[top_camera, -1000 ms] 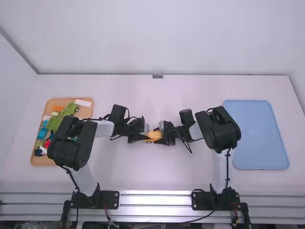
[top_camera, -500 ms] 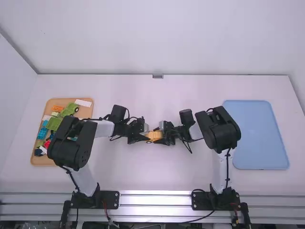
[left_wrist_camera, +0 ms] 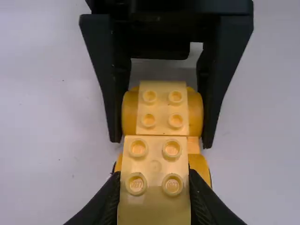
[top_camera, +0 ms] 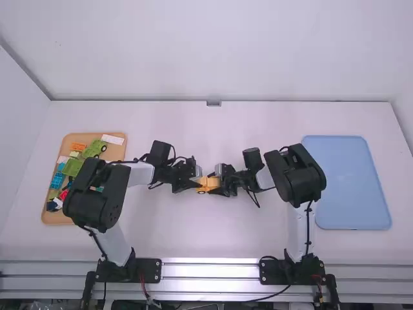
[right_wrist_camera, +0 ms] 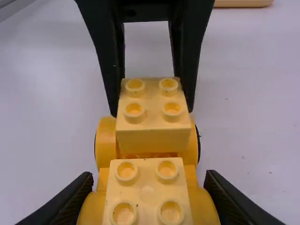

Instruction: Assemble lego blocks to make yellow taxi

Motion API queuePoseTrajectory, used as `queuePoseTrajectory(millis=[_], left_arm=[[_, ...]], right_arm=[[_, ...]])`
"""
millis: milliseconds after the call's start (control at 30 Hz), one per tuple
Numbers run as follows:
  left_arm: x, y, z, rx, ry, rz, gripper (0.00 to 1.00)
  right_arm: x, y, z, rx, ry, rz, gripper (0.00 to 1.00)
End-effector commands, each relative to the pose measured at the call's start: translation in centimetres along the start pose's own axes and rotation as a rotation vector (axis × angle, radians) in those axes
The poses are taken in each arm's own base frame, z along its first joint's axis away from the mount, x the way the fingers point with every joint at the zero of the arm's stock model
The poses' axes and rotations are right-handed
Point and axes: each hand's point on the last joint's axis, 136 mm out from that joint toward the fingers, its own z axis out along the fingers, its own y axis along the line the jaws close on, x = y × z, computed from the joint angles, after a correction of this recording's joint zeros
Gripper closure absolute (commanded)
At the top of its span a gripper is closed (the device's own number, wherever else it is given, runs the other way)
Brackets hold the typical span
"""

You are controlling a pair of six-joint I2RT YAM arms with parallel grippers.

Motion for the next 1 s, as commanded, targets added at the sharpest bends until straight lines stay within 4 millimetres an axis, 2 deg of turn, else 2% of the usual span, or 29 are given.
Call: queuePoseTrajectory(millis=[0,533,733,800,933,967], left_arm=[[0.5,-1.2,0.5,0.039,-0.008,-0.026,0.94],[0.3,-2.1,1.2,0.063,0.000,-0.015,0.94],[0.4,-2.2,1.2,0.066,0.002,-0.019,0.90],[0.2,-2.3,1.2,0.068,0.000,-0.013,0.72],[0.2,-2.1,1.2,0.061,-0.002,-0.008,0.44],[0.2,-1.9,1.2,0.057,-0.004,-0.006,0.43]], right_arm=[[1.2,0.1,0.3,0.013,0.045,0.036,0.52],[1.2,0.1,0.3,0.013,0.045,0.034,0.52],[1.2,0.1,0.3,0.013,0.045,0.034,0.52],[1.2,0.1,0.3,0.013,0.045,0.035,0.52],[1.2,0.1,0.3,0.014,0.045,0.034,0.52],[1.2,0.1,0.3,0.013,0.045,0.035,0.52]])
